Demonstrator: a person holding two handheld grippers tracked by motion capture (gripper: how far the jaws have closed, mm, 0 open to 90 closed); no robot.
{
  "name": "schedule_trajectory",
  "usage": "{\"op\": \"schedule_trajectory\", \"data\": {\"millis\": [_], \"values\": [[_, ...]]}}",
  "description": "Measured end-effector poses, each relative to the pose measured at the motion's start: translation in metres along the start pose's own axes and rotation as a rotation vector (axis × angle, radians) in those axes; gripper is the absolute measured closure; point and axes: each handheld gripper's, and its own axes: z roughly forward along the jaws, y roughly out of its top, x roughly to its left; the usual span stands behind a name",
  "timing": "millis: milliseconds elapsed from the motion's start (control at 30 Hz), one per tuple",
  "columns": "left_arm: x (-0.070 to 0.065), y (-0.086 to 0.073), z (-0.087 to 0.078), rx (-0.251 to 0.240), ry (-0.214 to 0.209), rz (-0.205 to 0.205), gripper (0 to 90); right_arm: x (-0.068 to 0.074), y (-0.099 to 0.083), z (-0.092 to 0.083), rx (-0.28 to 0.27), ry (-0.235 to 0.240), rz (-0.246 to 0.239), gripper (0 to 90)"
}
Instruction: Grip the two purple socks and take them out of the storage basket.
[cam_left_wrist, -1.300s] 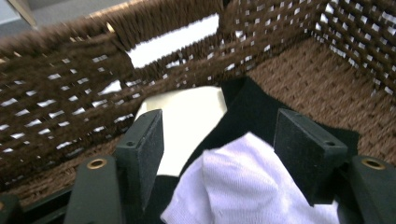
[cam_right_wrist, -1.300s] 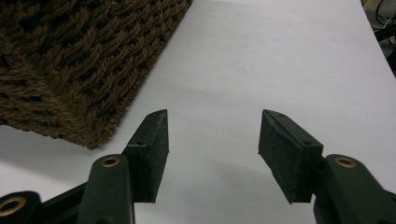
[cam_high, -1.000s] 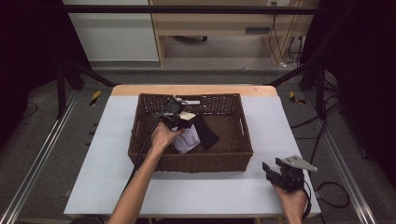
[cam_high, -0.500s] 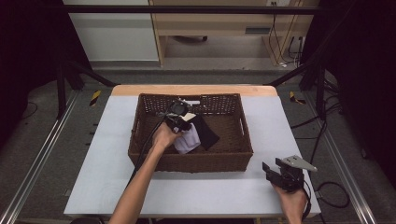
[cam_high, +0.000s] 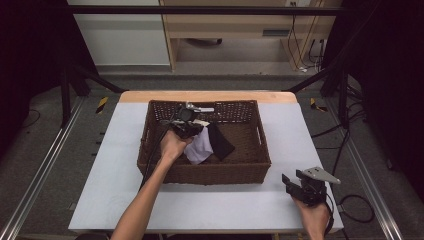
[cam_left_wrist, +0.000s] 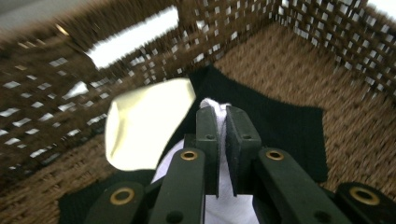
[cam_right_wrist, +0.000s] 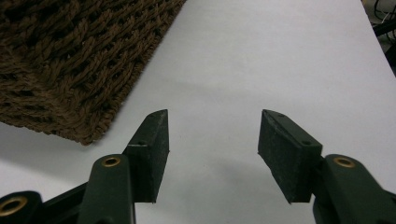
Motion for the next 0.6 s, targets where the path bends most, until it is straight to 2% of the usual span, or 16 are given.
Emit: {"op": "schedule_trajectory", "data": {"millis": [133,300,433,600], "values": [[-0.002,0.001,-0.011,-0.056,0.015,0.023,83.7,0.0,0.0,0.0,-0.003,0.0,0.0,43.8],[-0.006,-0.001,-0.033,-0.159,0.013,0.011,83.7,0.001,0.0,0.0,-0.005,-0.002,-0.004,44.1],[-0.007,-0.002,-0.05,-0.218,0.001,0.023,83.7,0.001,0.0,0.0,-0.007,0.0,0.004,42.9],[-0.008,-0.007,-0.068,-0.294,-0.024,0.017,83.7,0.0,0.0,0.001,-0.013,0.001,0.003,43.2]]}}
